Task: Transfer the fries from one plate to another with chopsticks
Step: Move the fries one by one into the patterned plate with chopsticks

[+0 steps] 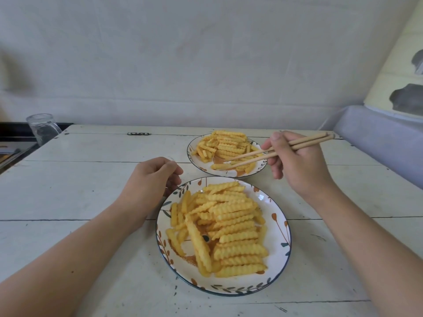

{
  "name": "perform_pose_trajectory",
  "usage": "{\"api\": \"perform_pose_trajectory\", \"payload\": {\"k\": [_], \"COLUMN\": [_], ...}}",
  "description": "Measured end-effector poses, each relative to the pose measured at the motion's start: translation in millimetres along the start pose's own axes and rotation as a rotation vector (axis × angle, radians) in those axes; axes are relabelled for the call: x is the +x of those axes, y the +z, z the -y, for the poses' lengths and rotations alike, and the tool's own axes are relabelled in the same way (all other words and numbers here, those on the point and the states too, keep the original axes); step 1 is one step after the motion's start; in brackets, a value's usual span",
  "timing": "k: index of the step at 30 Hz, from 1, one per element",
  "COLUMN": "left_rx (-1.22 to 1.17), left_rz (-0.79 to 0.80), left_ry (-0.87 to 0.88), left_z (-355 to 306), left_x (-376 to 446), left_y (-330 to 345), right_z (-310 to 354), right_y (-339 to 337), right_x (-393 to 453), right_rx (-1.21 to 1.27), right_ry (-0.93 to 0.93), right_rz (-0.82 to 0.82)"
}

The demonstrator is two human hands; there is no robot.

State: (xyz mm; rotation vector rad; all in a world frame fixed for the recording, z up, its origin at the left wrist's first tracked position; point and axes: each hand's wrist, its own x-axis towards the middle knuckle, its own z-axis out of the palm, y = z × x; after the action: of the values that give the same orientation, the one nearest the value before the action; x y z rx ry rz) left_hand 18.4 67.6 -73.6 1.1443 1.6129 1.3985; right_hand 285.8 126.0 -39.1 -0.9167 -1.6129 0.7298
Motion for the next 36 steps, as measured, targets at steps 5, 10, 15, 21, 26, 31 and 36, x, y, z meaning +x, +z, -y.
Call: {"api": "perform_pose_trajectory", "payload": {"k": [5, 10, 15, 21, 26, 31, 36], "left_rx": [0.012, 0.016, 0.017, 0.016, 0.016, 0.024, 0.019], "left_rz": [-0.003, 0.002, -0.002, -0.004, -0.006, -0.002, -0.004], "left_ry": [0.005, 0.002, -0.002, -0.001, 0.003, 0.008, 0.006], "left_z": [-1, -1, -1, -1, -1, -1, -1], "left_x": [-1, 0, -1, -1, -1, -1, -2], "left_y": [0, 0, 0, 0, 0, 2, 1], "right_z": [-4, 28, 38, 41, 16, -11, -17], "right_y": [2, -19, -29, -37, -39, -17, 7], "right_x": [6, 9, 1, 3, 14, 8, 6], "right_rx": [0.087, 0.432, 0.381, 0.459, 0.242, 0.072, -0.045], "right_ry": [0.069, 0.082, 0.058, 0.071, 0.075, 0.01, -0.072], "right_rz": [-0.045, -0.176, -0.036, -0.069, -0.429, -0.264, -0.141]}}
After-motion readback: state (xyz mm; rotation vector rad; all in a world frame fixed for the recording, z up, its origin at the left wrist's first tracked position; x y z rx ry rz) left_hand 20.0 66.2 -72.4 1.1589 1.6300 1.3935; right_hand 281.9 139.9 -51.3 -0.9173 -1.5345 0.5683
